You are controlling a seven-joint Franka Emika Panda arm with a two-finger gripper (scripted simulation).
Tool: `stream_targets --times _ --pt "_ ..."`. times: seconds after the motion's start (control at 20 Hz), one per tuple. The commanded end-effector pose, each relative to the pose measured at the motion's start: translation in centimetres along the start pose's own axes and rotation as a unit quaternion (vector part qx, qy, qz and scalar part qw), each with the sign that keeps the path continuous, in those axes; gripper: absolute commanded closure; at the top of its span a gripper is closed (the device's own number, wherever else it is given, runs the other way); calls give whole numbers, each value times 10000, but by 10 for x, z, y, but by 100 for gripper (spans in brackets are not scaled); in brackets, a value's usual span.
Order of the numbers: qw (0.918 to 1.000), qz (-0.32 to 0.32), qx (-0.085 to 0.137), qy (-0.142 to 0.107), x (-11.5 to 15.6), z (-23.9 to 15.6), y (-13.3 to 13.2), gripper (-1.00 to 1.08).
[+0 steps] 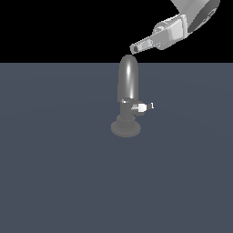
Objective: Turn on the faucet by rotating a designated handle.
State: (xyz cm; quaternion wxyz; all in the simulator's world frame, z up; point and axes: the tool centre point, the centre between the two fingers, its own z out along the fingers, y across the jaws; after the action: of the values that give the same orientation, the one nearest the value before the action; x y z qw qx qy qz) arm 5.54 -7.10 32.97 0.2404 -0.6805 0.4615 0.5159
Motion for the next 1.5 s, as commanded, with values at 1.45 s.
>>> stream_targets --times 1.45 --pt "9450 2143 1121 -2202 155 13 10 108"
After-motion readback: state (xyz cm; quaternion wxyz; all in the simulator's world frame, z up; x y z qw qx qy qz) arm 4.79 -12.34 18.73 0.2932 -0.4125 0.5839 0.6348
